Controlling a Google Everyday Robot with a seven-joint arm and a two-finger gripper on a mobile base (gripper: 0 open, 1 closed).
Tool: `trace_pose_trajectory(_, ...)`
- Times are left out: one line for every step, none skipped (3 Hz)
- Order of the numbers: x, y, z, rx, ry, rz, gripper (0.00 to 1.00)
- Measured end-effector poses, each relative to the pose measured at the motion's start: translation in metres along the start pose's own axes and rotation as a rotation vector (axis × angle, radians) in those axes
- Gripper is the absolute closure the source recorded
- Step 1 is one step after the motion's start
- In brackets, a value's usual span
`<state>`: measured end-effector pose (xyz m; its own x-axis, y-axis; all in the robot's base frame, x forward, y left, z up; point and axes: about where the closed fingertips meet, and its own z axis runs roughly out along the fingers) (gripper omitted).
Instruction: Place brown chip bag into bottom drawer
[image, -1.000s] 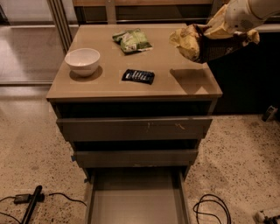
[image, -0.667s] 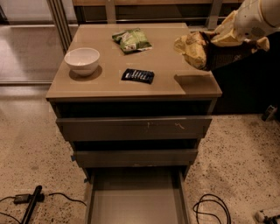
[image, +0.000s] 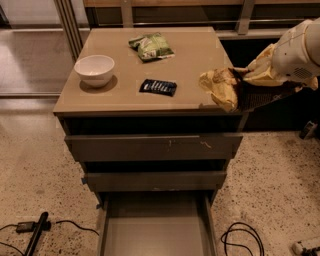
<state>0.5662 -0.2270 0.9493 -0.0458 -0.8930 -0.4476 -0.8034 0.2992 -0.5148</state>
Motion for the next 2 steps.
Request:
trace_pose_trajectory(0.0,0.0,0.0,0.001,0.0,0.0,1.0)
trace_pose_trajectory(-0.02,0.012,0.003,-0.003,-0.054,-0.032,1.0)
